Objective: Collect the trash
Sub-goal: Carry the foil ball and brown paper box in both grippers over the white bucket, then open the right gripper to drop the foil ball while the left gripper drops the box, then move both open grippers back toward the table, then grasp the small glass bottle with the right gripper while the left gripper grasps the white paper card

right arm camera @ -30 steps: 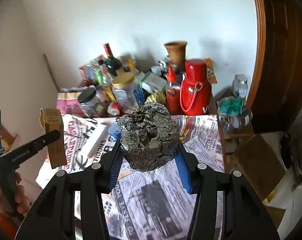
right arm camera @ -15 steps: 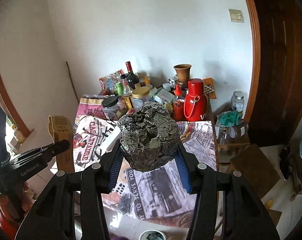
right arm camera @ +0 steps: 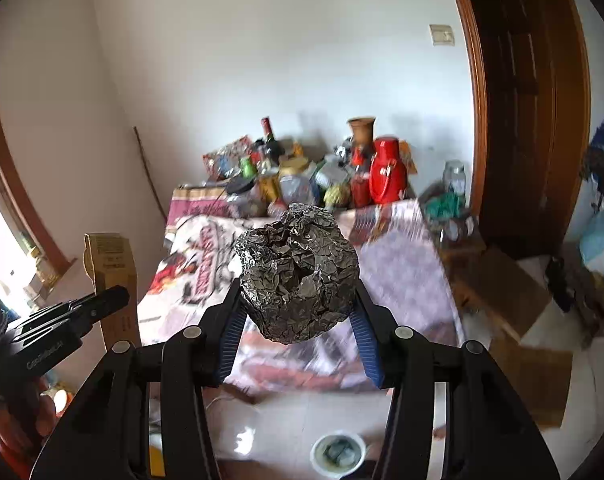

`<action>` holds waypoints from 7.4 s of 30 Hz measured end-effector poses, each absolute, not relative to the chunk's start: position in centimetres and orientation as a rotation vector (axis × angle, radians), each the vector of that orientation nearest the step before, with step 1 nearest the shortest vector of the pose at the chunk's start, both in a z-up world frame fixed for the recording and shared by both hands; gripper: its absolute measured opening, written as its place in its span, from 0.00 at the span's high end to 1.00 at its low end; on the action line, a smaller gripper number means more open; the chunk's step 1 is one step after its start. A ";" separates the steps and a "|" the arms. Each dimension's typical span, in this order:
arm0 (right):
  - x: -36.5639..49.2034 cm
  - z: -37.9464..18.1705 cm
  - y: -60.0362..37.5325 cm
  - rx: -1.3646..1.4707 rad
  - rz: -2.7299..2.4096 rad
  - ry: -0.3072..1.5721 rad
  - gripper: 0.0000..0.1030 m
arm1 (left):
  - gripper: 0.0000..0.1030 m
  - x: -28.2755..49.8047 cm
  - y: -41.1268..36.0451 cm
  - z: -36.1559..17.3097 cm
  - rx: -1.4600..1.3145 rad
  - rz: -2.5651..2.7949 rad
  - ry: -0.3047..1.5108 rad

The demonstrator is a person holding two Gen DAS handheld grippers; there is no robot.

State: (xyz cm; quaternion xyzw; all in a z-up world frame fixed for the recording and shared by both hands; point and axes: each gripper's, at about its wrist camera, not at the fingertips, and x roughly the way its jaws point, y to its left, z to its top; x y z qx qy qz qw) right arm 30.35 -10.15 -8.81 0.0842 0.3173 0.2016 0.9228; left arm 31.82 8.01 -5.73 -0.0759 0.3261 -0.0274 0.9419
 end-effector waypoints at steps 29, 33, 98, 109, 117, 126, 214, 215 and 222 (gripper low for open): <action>23.2 -23.8 -11.3 0.107 0.382 1.053 0.55 | 0.92 24.9 5.3 -21.3 -0.197 -0.098 1.048; 24.2 -28.5 -11.3 0.092 0.397 1.132 0.55 | 0.92 26.0 5.1 -27.5 -0.262 -0.086 1.138; 26.3 -23.6 -10.8 0.086 0.337 1.072 0.40 | 0.53 29.4 4.7 -25.1 -0.201 -0.086 1.127; 22.3 -12.1 -8.8 0.119 0.335 0.813 0.39 | 0.53 24.3 7.1 -11.5 -0.163 -0.123 0.875; 19.7 -7.4 -8.2 0.116 0.288 0.624 0.27 | 0.37 21.4 9.4 -4.8 -0.122 -0.122 0.681; 21.2 -5.9 -8.0 0.122 0.270 0.560 0.20 | 0.16 22.6 10.7 -2.6 -0.121 -0.087 0.601; 66.4 -32.9 11.5 -0.026 0.378 1.203 0.75 | 0.50 72.8 25.1 -32.4 -0.076 -0.003 1.204; 66.3 -32.7 11.3 -0.026 0.384 1.202 0.75 | 0.50 73.1 24.9 -32.4 -0.100 -0.020 1.210; 64.9 -28.8 7.2 0.038 0.396 1.153 0.75 | 0.50 71.6 23.9 -30.7 -0.178 -0.010 1.208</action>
